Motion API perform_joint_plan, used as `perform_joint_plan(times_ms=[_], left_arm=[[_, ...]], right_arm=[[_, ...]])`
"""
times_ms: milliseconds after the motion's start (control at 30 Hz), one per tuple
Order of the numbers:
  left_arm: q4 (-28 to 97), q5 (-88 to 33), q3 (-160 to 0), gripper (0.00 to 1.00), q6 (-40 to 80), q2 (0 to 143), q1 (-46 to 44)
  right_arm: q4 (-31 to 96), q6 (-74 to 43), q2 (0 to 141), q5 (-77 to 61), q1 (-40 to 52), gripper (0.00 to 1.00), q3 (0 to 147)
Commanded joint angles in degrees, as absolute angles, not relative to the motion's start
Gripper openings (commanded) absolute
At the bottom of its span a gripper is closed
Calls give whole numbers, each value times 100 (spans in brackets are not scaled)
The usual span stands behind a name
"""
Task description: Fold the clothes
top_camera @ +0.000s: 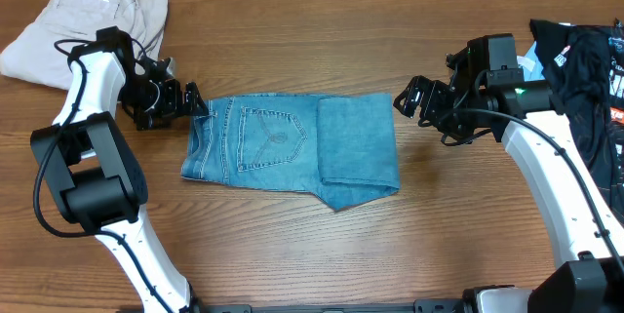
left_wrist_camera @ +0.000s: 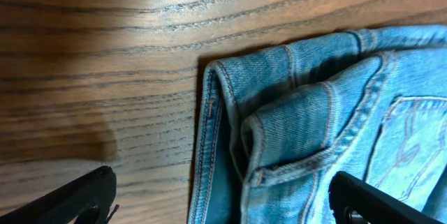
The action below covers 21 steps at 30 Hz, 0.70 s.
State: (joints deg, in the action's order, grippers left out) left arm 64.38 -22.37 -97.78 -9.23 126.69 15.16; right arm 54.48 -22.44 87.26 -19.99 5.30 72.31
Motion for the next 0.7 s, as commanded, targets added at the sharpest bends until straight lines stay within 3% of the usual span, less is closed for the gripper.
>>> perform_joint_plan(times_ms=[0, 300, 667], left_arm=[[6499, -2394, -9762, 100, -1162, 13028, 1590], [6726, -3035, -9758, 100, -1437, 13579, 1573], [6965, -3030, -9749, 89, -1328, 14099, 1264]], right_arm=[[5459, -2202, 8626, -1938, 534, 100, 7282], [5527, -2200, 8626, -1931, 534, 100, 7282], [5450, -2202, 8626, -1931, 534, 100, 7282]])
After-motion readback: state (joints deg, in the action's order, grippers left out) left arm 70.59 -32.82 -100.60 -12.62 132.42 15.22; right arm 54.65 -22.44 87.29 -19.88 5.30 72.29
